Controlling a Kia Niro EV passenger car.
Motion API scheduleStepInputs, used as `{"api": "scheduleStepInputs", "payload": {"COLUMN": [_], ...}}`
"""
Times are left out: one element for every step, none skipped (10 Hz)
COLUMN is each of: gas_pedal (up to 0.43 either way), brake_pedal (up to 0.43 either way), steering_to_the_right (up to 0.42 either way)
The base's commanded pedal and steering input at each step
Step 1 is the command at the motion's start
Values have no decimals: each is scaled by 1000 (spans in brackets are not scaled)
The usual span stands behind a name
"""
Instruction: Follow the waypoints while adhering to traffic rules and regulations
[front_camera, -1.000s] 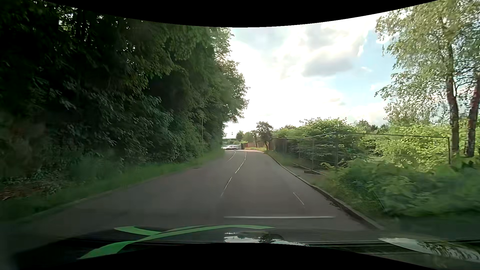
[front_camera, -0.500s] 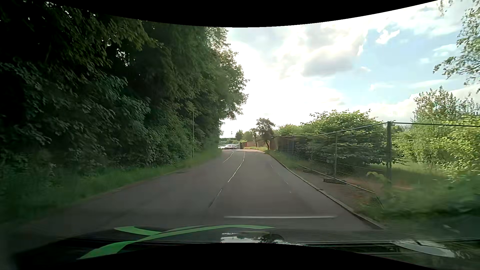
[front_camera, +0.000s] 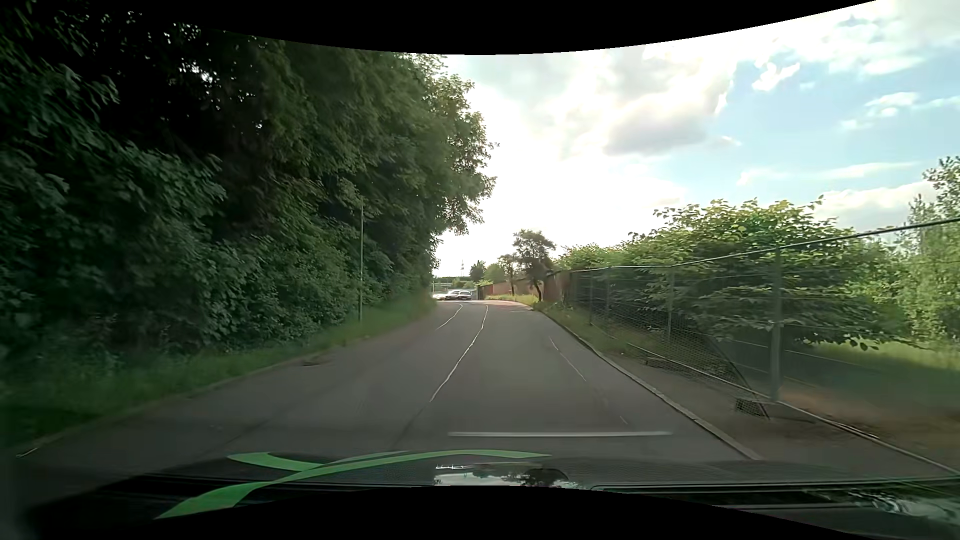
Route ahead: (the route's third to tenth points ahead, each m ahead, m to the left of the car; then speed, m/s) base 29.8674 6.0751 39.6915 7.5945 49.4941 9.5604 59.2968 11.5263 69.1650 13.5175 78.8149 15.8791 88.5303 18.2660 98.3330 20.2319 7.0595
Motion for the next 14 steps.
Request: {"api": "scheduleStepInputs", "payload": {"gas_pedal": [138,138,138,138,138,138,138,138,138,138,138,138,138,138], "brake_pedal": [0,0,0,0,0,0,0,0,0,0,0,0,0,0], "steering_to_the_right": [0,0,0,1,2,2,2,2,2,2,2,2,2,2]}}
